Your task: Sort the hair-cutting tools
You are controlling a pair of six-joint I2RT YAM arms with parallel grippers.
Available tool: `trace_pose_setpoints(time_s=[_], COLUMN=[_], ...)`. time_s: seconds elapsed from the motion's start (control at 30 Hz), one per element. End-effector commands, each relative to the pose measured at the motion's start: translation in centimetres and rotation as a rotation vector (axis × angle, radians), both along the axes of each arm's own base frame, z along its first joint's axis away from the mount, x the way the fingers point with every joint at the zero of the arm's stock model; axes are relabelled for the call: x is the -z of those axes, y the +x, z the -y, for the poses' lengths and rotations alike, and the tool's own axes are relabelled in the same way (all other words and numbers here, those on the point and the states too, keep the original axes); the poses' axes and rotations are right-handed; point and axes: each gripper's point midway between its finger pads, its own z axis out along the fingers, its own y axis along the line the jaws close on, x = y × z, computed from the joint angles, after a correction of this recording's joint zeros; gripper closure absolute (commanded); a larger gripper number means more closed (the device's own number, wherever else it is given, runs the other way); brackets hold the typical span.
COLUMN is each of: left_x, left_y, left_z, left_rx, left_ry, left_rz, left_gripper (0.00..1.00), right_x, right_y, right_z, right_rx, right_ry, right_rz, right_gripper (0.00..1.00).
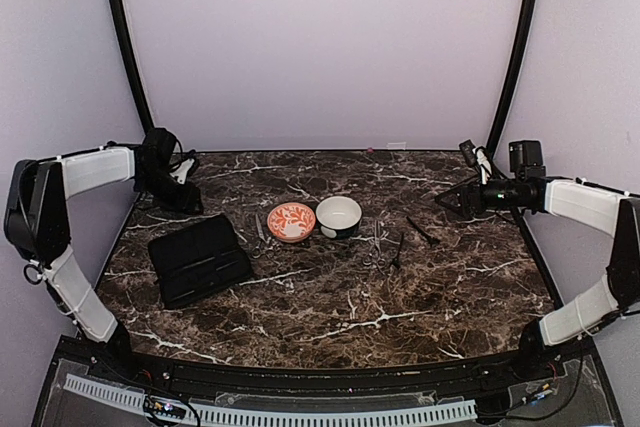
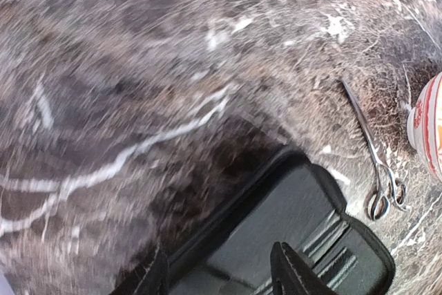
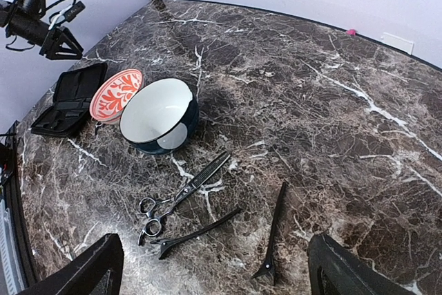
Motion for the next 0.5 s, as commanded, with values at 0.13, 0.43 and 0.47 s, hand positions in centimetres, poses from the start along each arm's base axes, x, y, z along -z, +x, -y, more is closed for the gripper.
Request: trace_pose_setpoints(time_s=[0.13,0.43,0.47], left_x=[1.1,2.4,2.1], left_y=[3.5,2.5,2.4], left_z=[4.0,3.5,3.7], left_rx=[0.215,0.288,0.298], left_ry=[-0.080,0.063,0.059], left_rz=[-0.043,-0.064,-0.051], left_gripper=[0.56,0.60,0.60], right_x=[-1.5,-0.5,-0.4], right_y=[-0.5,-0.3,-0.3], right_z=[0.3,0.1,0.1], right_rx=[0.001,-0.013,-0.013], right_ry=[-0.036,-0.029,-0.031], right_rz=[0.109,0.069,0.067], right_gripper=[0.06,0.07,0.07])
